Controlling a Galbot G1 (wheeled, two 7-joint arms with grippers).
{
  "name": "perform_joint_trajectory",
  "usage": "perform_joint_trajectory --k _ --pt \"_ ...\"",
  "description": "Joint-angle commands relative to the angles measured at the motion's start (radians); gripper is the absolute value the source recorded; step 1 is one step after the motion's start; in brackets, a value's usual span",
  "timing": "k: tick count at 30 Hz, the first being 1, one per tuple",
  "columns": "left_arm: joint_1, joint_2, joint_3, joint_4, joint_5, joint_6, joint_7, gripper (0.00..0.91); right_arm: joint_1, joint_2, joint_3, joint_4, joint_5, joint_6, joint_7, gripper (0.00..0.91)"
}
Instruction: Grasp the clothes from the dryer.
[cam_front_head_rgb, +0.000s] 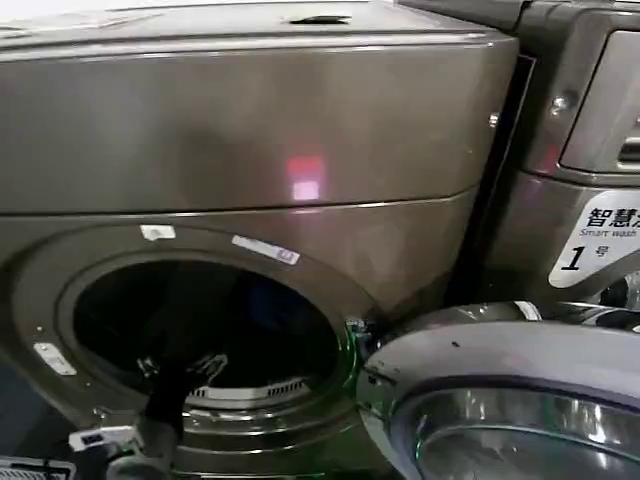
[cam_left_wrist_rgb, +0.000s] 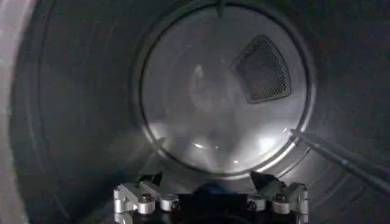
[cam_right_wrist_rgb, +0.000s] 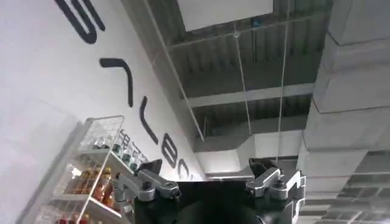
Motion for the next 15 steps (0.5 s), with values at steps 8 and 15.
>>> perform_joint_trajectory --k 8,15 --pt "-0.469 -0.003 0.068 0.621 0.000 -0.110 0.055 0.907 -0.006 -0.006 0.010 -0.001 0.003 0.001 -0.004 0.907" --pt "-0.716 -0.001 0.139 0.969 -0.011 -0.192 0.211 0.907 0.008 -0.008 0.001 -0.007 0.003 0.002 -0.007 0.907"
